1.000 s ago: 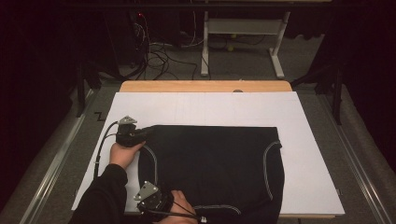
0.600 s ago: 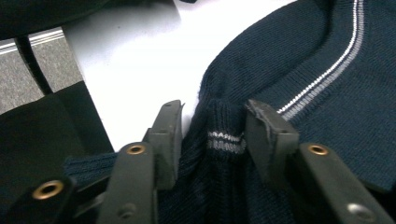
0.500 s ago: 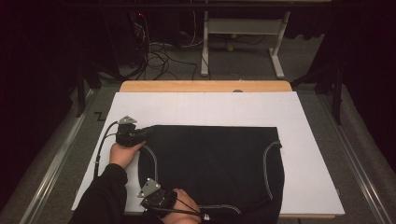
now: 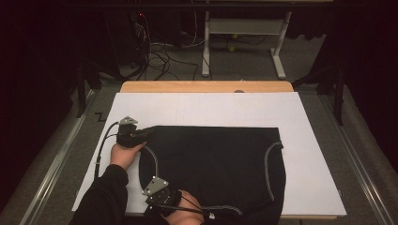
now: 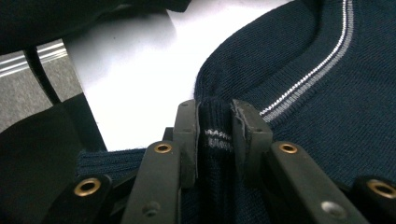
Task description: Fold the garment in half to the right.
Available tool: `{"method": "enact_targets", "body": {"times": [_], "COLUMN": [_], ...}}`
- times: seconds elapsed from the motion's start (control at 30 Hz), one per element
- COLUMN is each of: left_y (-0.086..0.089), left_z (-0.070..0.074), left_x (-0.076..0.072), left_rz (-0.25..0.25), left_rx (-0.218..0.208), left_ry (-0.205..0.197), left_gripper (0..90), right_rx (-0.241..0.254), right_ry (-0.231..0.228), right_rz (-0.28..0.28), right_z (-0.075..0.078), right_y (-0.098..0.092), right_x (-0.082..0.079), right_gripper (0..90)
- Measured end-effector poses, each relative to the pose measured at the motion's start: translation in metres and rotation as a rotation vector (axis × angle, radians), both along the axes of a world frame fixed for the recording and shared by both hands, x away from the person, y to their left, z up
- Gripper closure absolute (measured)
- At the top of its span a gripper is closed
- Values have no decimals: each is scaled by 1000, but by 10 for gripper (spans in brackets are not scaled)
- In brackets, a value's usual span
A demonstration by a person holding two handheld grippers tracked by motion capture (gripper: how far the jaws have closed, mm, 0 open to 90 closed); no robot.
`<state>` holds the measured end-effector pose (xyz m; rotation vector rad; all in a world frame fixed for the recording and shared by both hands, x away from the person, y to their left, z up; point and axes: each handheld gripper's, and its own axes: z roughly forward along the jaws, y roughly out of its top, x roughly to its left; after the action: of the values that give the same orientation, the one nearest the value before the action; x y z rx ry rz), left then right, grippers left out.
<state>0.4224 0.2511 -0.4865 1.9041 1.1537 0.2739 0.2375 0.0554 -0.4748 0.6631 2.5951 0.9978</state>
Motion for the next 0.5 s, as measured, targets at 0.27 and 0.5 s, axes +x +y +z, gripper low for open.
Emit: {"method": "enact_targets", "body": {"times": [0.27, 0.5], "left_y": [1, 1], "left_z": [0, 0], "left_x": [0, 0], "left_rz": [1, 4], "left_rx": [-3, -8], "left_ry": [2, 4], "left_gripper": [736, 736], "right_rx": [85, 124], "right_ry": [-26, -58], "right_rz": [-24, -21], "right_z": [7, 6], "right_y": [-15, -20], "right_x": [-5, -10], "right_gripper": [752, 759]}}
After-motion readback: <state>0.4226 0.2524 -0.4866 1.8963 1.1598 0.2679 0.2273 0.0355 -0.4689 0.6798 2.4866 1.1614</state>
